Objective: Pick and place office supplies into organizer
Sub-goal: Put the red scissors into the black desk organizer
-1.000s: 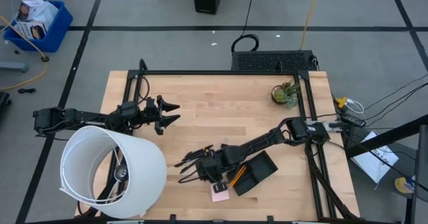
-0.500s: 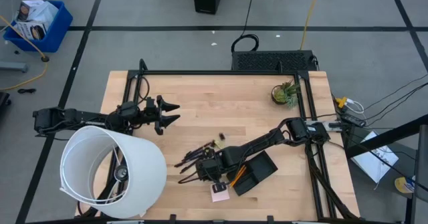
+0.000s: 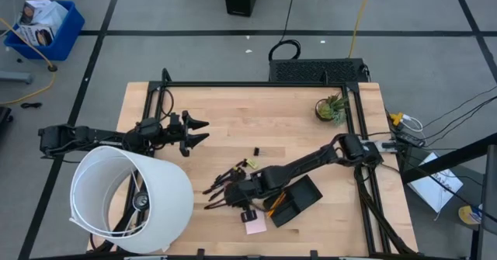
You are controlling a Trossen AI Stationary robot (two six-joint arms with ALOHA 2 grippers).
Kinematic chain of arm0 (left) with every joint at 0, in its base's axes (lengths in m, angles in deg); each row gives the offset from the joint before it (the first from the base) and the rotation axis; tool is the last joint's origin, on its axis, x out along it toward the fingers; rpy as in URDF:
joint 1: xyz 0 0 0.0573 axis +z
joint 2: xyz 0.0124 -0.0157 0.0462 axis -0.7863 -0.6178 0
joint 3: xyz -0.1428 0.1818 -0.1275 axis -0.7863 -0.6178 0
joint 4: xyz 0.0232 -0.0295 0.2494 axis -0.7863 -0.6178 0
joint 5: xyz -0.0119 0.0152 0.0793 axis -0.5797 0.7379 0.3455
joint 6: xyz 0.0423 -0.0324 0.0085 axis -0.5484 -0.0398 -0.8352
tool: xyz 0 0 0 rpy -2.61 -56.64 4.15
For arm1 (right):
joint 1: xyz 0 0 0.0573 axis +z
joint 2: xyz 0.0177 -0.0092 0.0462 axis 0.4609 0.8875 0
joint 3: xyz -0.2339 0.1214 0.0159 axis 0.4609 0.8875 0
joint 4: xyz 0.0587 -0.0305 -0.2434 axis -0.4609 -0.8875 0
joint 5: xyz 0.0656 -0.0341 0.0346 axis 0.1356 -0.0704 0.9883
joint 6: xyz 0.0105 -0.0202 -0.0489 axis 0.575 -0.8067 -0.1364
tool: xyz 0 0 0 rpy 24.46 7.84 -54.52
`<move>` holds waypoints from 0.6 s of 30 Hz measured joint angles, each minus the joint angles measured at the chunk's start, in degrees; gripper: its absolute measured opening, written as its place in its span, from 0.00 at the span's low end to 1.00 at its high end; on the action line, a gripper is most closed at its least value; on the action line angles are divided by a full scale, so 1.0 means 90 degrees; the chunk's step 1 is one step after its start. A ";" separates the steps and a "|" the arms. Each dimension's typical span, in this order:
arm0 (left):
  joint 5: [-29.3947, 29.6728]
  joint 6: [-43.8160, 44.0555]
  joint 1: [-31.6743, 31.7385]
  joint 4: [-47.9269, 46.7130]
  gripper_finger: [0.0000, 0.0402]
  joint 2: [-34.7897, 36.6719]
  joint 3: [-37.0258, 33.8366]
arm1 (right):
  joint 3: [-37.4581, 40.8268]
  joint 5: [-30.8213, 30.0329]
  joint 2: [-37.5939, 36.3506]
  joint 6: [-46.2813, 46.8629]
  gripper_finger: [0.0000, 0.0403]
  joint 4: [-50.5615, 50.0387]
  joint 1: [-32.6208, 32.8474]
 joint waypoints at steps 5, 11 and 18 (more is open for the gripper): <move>0.0000 0.0000 0.0000 0.0000 0.63 0.0000 0.0000 | -0.0002 -0.0039 -0.0583 -0.0039 0.04 0.0075 0.0015; 0.0000 0.0000 0.0001 0.0000 0.63 0.0000 0.0000 | -0.0007 -0.0500 -0.1333 -0.0391 0.04 0.0188 0.0182; 0.0000 0.0000 0.0001 0.0002 0.63 0.0000 0.0000 | -0.0015 -0.0737 -0.2118 -0.0726 0.04 0.0564 0.0673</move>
